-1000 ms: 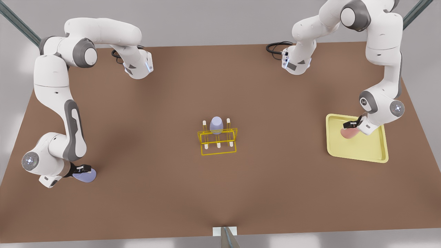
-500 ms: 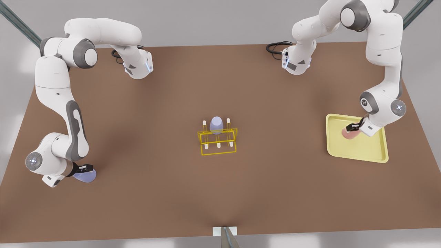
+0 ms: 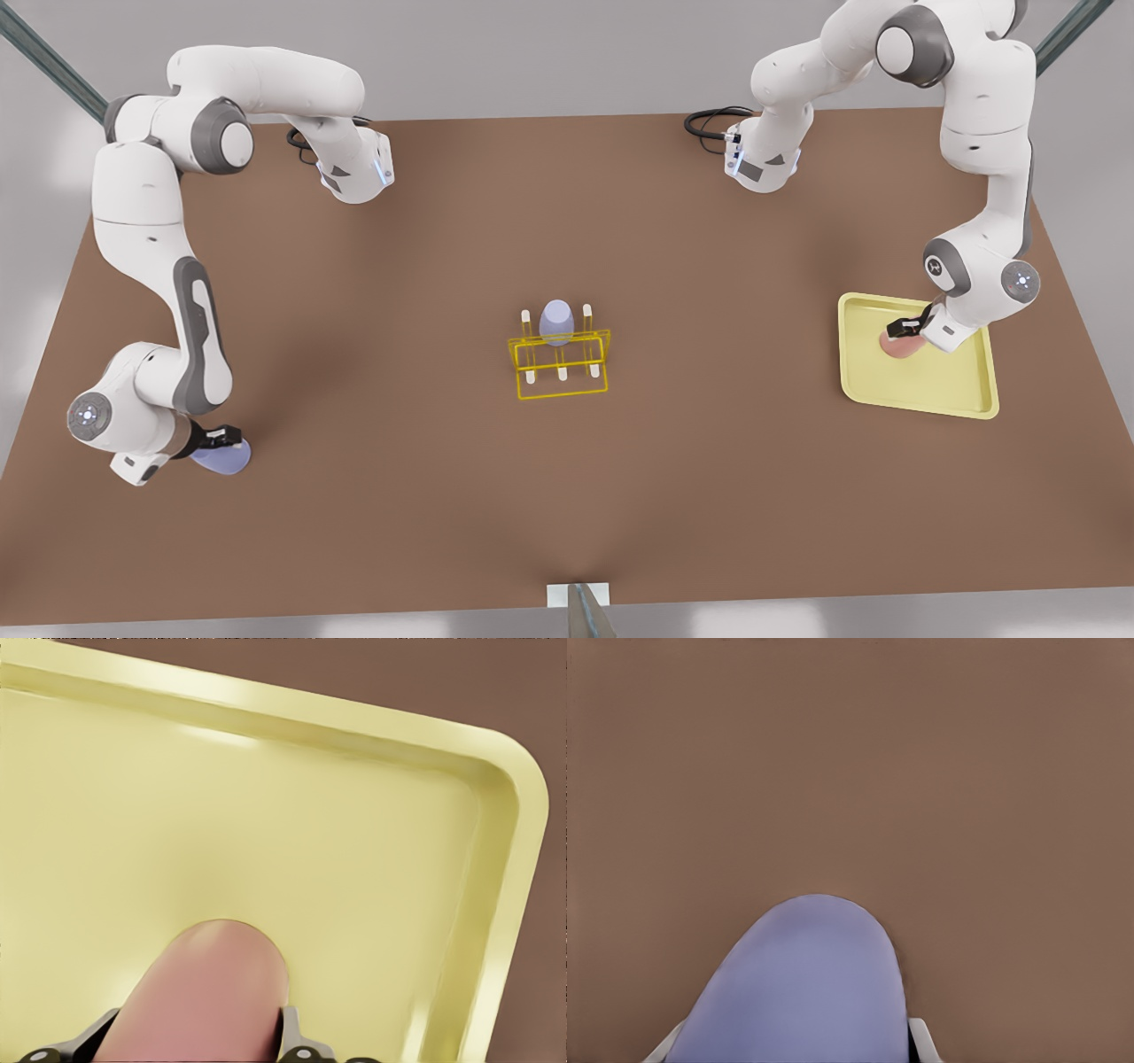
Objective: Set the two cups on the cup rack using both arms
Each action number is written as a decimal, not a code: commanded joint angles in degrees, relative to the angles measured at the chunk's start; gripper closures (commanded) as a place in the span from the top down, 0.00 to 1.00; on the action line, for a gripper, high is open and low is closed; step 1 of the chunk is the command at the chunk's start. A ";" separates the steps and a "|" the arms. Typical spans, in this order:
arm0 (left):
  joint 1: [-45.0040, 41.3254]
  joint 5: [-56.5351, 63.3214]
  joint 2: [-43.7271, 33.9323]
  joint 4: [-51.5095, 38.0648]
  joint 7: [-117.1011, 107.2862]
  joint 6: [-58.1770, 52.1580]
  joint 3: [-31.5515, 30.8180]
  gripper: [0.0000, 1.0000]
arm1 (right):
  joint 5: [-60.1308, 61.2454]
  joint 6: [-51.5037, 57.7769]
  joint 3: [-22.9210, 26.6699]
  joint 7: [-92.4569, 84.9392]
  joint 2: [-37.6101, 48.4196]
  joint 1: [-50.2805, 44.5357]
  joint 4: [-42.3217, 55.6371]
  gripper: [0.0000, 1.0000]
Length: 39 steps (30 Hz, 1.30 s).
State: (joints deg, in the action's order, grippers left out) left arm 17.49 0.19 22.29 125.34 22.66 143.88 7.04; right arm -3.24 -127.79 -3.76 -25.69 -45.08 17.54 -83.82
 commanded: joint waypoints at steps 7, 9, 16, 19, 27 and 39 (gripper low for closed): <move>-1.32 -0.19 -2.43 -1.76 -0.25 -4.91 -0.10 0.81 | 0.51 4.13 -9.15 2.48 3.59 -4.97 -0.03 0.83; -3.16 -0.37 -2.08 -10.55 -1.65 -18.10 -0.28 0.81 | 0.51 5.54 -12.32 3.63 4.74 -5.94 0.06 0.83; -3.51 -0.10 0.47 -30.77 -31.61 -36.21 -21.63 0.81 | 0.69 9.31 -24.80 11.10 6.85 -7.52 0.76 0.83; -5.36 -0.19 5.57 -37.09 -54.10 -36.13 -29.80 0.81 | 0.43 10.37 -28.66 10.92 7.11 -7.61 1.73 0.83; -15.29 -0.19 9.00 -40.26 -83.47 -31.83 -40.79 0.81 | 0.51 11.51 -35.96 10.66 6.76 -8.49 1.55 0.83; -25.66 1.66 19.46 -48.88 -85.41 -17.14 -40.18 0.81 | 0.95 11.42 -36.23 11.19 3.16 -15.43 3.31 0.83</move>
State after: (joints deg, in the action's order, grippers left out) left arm -8.09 0.50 41.59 76.49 -36.24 122.92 -33.14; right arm -2.27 -116.53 -39.96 -16.91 -41.83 2.41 -80.72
